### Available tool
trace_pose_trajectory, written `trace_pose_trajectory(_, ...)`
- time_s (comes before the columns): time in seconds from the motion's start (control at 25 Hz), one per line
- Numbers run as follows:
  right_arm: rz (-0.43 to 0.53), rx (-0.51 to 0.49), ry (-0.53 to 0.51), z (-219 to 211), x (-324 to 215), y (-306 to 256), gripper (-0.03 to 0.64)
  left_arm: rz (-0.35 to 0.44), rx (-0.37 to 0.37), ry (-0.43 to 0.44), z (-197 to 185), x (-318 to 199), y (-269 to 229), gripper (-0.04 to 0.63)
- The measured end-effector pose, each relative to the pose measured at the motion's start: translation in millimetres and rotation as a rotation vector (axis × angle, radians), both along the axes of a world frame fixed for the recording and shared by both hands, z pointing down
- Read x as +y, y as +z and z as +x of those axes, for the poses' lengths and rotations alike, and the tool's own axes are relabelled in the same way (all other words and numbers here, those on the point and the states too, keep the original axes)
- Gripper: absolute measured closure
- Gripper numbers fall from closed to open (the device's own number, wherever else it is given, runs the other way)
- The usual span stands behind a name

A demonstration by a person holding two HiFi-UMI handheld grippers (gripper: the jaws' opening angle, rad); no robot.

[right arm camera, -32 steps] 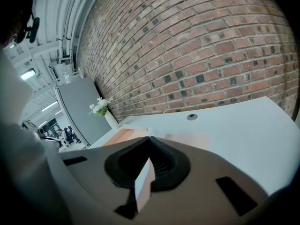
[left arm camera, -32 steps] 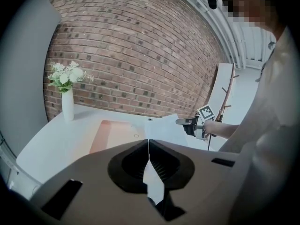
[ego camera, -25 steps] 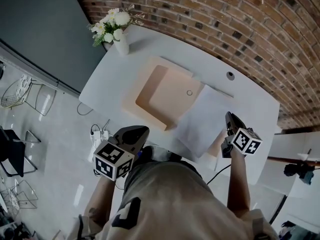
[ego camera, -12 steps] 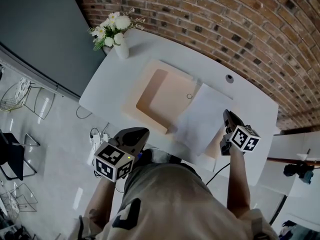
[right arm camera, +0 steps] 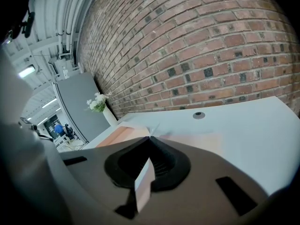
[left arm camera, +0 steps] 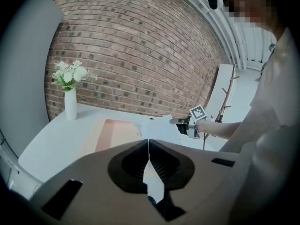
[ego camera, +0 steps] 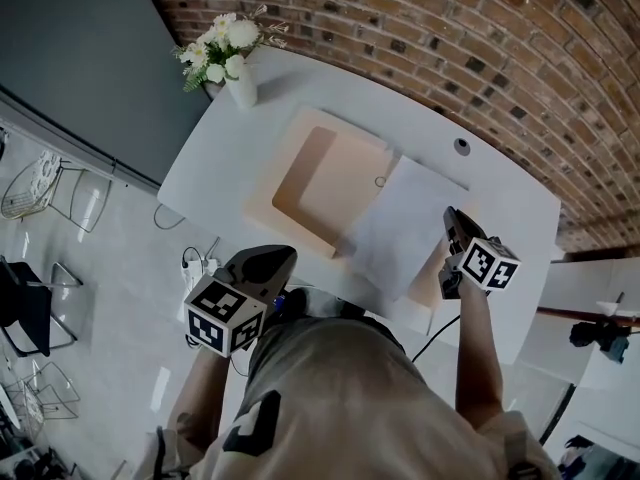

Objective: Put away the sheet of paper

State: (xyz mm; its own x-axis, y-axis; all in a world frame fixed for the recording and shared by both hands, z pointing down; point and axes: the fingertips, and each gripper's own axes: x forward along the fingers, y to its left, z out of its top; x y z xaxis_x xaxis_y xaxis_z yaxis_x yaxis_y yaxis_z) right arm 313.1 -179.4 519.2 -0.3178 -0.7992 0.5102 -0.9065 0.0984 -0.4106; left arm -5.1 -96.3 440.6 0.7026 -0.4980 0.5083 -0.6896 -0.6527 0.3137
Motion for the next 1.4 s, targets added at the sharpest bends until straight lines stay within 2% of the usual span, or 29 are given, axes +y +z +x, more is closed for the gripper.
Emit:
trace_pose_trajectory(0.56, -0.018, -0.144, 0.002, -1, -13, 20, 0.594, -0.016, -0.041, -0.008, 28, 12, 2, 0.577)
trace_pose_trajectory(0.96, -0.035, -0.235, -0.041, -5, -22, 32, 0.594, -0.007, -0.083, -0.052, 54, 24, -3, 0.577)
trace_pose_trajectory(1.4, -0.056, -0.300, -0.052, -9, -30, 44, 0.594, -0.015, -0.107, -0.135, 61, 41, -1, 0.577)
